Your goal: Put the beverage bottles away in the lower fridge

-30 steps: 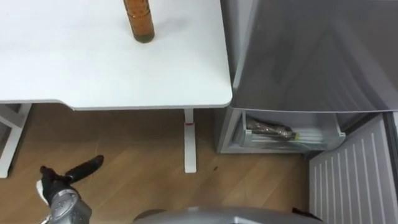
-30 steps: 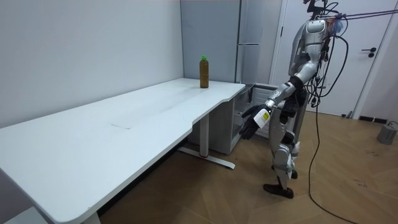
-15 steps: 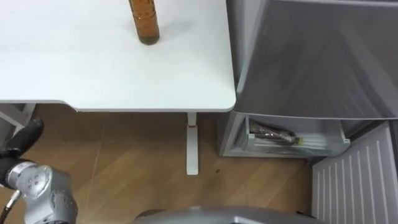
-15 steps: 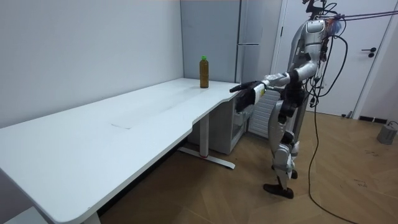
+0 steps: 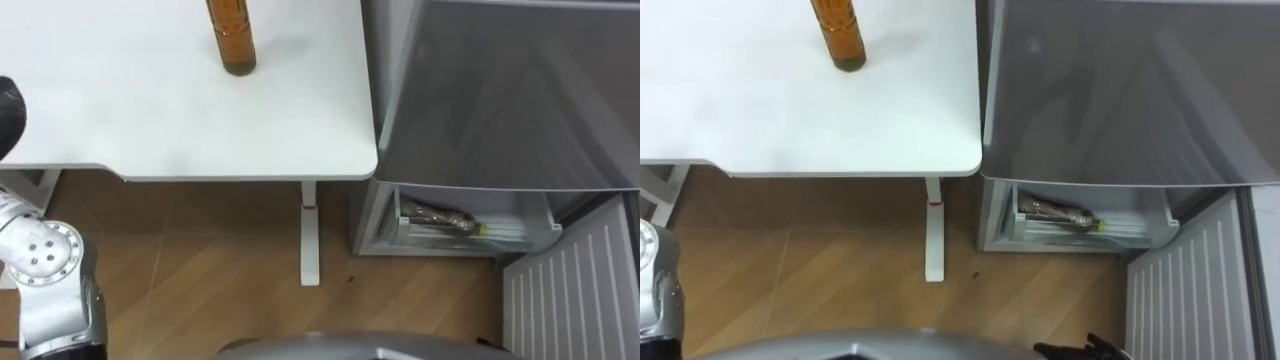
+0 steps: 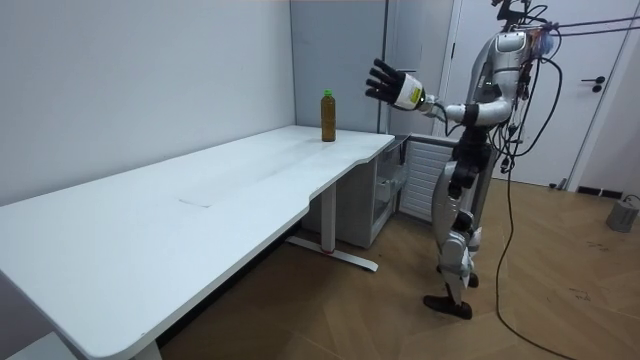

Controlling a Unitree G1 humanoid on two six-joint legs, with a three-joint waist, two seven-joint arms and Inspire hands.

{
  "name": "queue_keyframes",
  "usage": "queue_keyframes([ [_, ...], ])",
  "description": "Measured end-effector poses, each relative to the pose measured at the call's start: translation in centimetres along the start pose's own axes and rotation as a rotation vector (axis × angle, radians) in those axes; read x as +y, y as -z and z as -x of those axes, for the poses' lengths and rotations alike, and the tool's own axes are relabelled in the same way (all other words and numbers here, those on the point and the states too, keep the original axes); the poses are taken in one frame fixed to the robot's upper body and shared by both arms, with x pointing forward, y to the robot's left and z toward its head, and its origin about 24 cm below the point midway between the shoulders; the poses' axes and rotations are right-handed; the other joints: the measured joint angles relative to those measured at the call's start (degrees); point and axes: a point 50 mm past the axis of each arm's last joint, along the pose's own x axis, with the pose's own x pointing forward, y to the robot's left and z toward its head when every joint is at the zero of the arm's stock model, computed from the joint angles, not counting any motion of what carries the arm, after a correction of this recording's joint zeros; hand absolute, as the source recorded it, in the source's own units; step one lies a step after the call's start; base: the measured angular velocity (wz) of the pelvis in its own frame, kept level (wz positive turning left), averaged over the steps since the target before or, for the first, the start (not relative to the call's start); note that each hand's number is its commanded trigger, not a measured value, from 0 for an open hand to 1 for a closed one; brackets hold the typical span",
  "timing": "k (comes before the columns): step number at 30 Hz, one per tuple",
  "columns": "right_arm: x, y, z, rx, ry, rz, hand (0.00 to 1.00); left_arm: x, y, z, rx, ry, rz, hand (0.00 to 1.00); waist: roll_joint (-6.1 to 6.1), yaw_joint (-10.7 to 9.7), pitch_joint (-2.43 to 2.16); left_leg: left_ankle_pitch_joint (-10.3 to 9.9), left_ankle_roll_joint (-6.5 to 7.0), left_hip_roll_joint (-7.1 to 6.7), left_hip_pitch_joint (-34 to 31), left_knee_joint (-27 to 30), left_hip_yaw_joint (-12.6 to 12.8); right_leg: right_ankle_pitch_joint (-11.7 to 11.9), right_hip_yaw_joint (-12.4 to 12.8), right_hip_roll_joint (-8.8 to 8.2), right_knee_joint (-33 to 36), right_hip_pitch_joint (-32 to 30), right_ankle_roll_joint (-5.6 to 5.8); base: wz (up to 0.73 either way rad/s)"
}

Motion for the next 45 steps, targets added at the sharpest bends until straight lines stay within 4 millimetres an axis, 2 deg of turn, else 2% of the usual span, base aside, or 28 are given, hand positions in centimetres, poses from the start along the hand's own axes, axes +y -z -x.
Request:
queue_keyframes([
  [4,0.1,-0.2,-0.1,0.002,-0.001,-0.003,0.0,-1.2,-0.4,0.3,-0.012,0.121,0.015,0.0,0.06,-1.5,0.13,0.0,-0.01,-0.02,-0.1,0.1,-0.2,0.0,-0.1,0.0,0.0,0.0,0.0,0.02],
  [8,0.1,-0.3,-0.1,0.002,-0.003,-0.005,0.0,-3.1,-0.2,1.5,0.01,0.279,0.03,0.0,0.15,-2.2,0.29,0.0,-0.01,-0.04,-0.2,-0.1,0.3,0.0,0.5,0.06,-0.7,-0.1,-0.03,-0.06],
  [14,0.3,-0.6,-0.2,-0.007,-0.027,-0.006,0.0,-5.1,0.0,3.1,0.046,0.507,0.039,0.0,0.16,-3.3,0.21,0.0,-0.02,-0.02,-0.3,-0.1,0.6,0.0,0.6,0.09,-0.8,-0.1,-0.03,-0.01],
  [20,0.3,-0.9,-0.2,-0.012,-0.024,-0.006,0.0,-5.8,0.5,3.7,0.118,0.629,0.073,0.0,0.09,-4.1,0.29,0.0,-0.02,-0.03,0.5,-0.1,0.7,0.0,1.1,0.06,-0.8,-0.1,-0.03,-0.01],
  [23,0.3,-1.1,-0.3,-0.016,-0.022,0.004,0.0,-5.9,0.8,3.8,0.183,0.648,0.142,0.0,-0.08,-4.5,0.5,0.0,-0.01,-0.04,0.6,-0.2,0.9,0.0,1.5,0.06,-0.8,-0.2,-0.02,-0.08],
  [27,0.3,-1.0,-0.3,-0.004,-0.018,0.001,0.0,-6.0,1.4,4.1,0.262,0.669,0.207,0.0,-0.35,-4.6,0.55,0.0,-0.01,-0.04,0.6,-0.6,0.9,0.0,1.7,0.13,-0.8,-0.2,0.05,-0.04],
  [30,0.2,-0.9,-0.3,0.004,-0.015,-0.008,0.0,-6.0,2.6,4.5,0.332,0.69,0.196,0.0,-0.35,-4.6,0.46,0.0,-0.01,-0.02,0.5,-0.6,0.9,0.0,1.9,0.19,-0.8,-0.3,0.04,-0.01],
  [32,0.2,-0.9,-0.3,0.011,-0.008,-0.015,0.0,-5.8,4.3,5.2,0.419,0.702,0.176,0.0,-0.37,-4.6,0.19,0.0,-0.01,-0.02,0.5,-0.4,1.1,0.0,2.0,0.2,-0.8,-0.3,0.04,0.0],
  [35,0.5,-0.8,-0.3,0.013,-0.01,-0.022,0.0,-5.6,5.6,5.9,0.503,0.705,0.161,0.0,-0.34,-4.7,-0.03,0.0,-0.01,0.0,0.5,-0.2,0.9,0.0,2.1,0.23,-0.8,-0.4,0.03,0.0],
  [39,0.6,-0.8,-0.3,0.014,-0.012,-0.023,0.0,-5.8,5.5,5.8,0.523,0.694,0.2,0.0,-0.55,-4.7,-0.11,0.0,-0.01,0.07,0.1,-0.1,1.2,0.0,2.6,0.26,-0.5,-1.1,-0.04,-0.03],
  [45,0.8,-0.9,-0.4,0.009,-0.002,-0.014,0.0,-6.8,4.7,4.8,0.518,0.674,0.295,0.0,0.06,-5.1,0.29,0.0,-0.06,0.61,0.1,-0.4,2.2,0.2,3.9,0.74,-0.2,-1.2,-0.3,-0.1],
])
